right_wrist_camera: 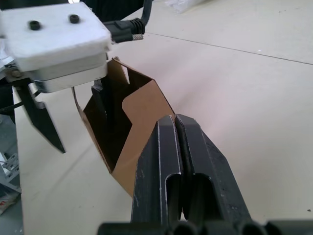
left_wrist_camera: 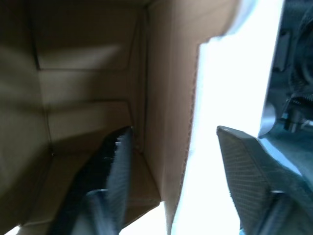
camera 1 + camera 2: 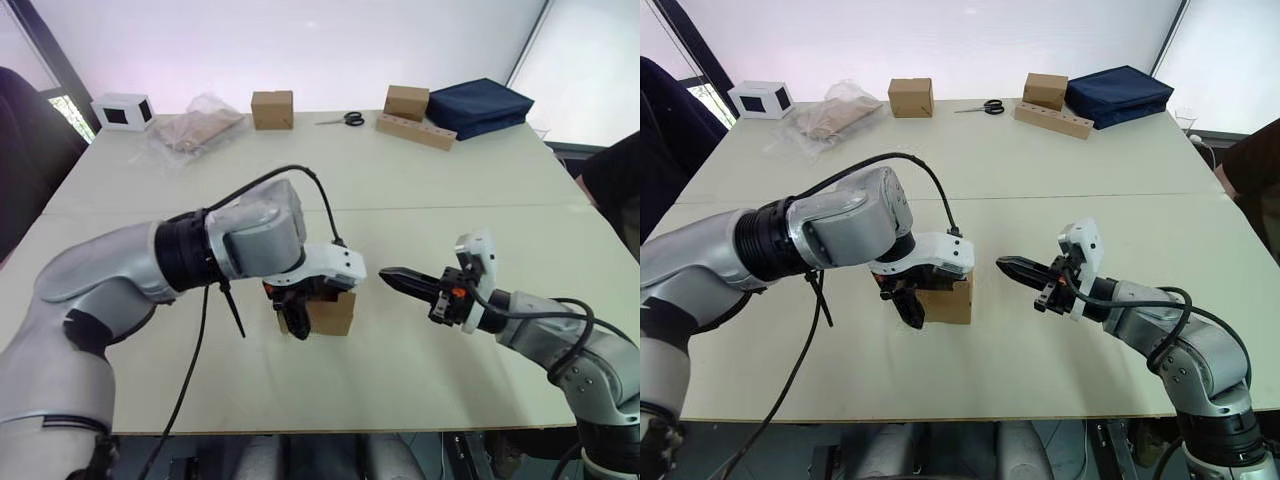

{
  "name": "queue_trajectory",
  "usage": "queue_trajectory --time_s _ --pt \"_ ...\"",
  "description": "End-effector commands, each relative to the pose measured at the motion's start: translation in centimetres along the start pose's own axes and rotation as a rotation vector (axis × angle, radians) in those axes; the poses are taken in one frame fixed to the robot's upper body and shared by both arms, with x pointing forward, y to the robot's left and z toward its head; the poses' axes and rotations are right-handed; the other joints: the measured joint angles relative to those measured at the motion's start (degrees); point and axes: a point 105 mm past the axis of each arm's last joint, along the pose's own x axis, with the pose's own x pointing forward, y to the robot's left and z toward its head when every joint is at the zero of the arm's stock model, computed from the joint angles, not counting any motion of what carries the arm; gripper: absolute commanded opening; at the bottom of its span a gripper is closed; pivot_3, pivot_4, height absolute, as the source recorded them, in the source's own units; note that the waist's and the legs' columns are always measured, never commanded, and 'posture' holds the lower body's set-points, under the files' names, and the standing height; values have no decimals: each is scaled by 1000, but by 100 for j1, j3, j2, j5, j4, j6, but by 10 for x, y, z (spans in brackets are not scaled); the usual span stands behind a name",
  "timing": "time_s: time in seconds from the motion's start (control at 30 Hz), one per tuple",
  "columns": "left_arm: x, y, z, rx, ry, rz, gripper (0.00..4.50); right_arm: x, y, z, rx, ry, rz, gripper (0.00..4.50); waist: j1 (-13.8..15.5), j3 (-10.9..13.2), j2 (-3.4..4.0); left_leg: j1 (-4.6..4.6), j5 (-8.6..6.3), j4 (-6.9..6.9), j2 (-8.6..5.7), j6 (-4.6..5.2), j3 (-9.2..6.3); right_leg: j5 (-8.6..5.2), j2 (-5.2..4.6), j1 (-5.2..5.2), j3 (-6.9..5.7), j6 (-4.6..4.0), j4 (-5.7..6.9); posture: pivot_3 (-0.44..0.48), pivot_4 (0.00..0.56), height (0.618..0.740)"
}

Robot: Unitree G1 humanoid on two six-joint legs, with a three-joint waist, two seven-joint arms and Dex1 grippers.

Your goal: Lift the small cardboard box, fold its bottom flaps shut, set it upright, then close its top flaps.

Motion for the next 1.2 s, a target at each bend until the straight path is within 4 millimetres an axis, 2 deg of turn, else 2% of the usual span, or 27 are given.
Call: queue_trajectory --time_s 0.03,0.23,0.33,0.43,0.5,0.6,0.63,0.73,0.8,0.83,0.9,1.0,1.1,1.17,1.2 --pt "-27 -7 15 4 -72 29 2555 1 2 8 -35 -18 22 0 -6 0 0 1 0 0 0 0 -1 0 1 0 0 0 0 0 150 740" --pt "-64 -13 23 -53 -164 29 2555 -4 6 9 -21 -9 63 0 -10 0 1 1 0 -1 0 0 0 0 1 -1 0 0 1 0 150 740" --pt "-77 -2 19 -65 -227 64 2555 -7 5 14 -21 -15 74 0 -10 -2 5 4 0 -1 1 0 1 0 1 -1 1 0 1 0 150 740" --pt "-97 6 27 -48 -401 71 2555 -10 -1 18 -27 -14 71 0 -7 -2 5 5 0 0 1 0 1 0 1 0 0 0 3 0 150 740" --pt "-117 19 33 -63 -578 119 2555 -13 -7 22 -39 -19 64 0 -1 -1 5 4 0 2 1 -1 1 0 0 0 0 0 3 0 150 740" --pt "-142 37 30 -68 -837 219 2555 -17 -13 32 -51 -50 54 0 -5 -3 7 2 0 2 0 0 1 0 -2 -2 0 1 0 0 150 740" --pt "-153 42 25 -57 -961 268 2555 -18 -13 39 -48 -80 61 0 -14 -4 8 4 0 2 0 0 1 0 -2 -1 0 0 1 0 150 740" --pt "-181 52 -16 -26 -1357 537 2555 -19 -11 55 -40 -143 92 0 -53 -9 20 11 10 -2 11 -17 2 0 -3 -11 14 -1 6 0 150 740" --pt "-166 53 -48 -98 -1436 610 2555 -19 -10 57 -50 -133 103 0 -77 -9 19 12 16 -3 13 -29 1 1 -2 -17 20 -1 9 0 150 740" --pt "-152 55 -61 -155 -1425 616 2555 -18 -10 56 -59 -120 107 0 -85 -10 20 10 17 -5 14 -31 2 1 -1 -19 20 -2 3 0 150 740" --pt "-127 57 -80 -254 -1392 627 2555 -17 -11 54 -75 -98 110 0 -49 -7 15 11 17 -6 10 -31 2 1 -6 -17 23 -2 4 0 150 740" --pt "-94 48 -102 -307 -1361 609 2555 -14 -12 48 -112 -49 124 0 62 -6 12 4 17 5 -2 -31 3 4 -14 -10 21 4 3 0 150 740" --pt "-69 38 -115 -342 -1360 585 1916 -9 -11 41 -143 -24 145 0 134 -7 11 4 12 10 -6 -22 4 8 -17 -3 19 9 -3 0 150 740" --pt "-58 32 -119 -361 -1370 565 1130 -6 -9 37 -157 -17 160 0 162 -8 12 7 5 9 -4 -10 3 8 -18 -2 20 10 -4 0 150 740" --pt "-53 29 -120 -365 -1371 565 539 -5 -7 35 -159 -14 169 0 168 -8 12 6 5 8 -5 -10 4 8 -17 -2 17 10 -5 0 150 740"
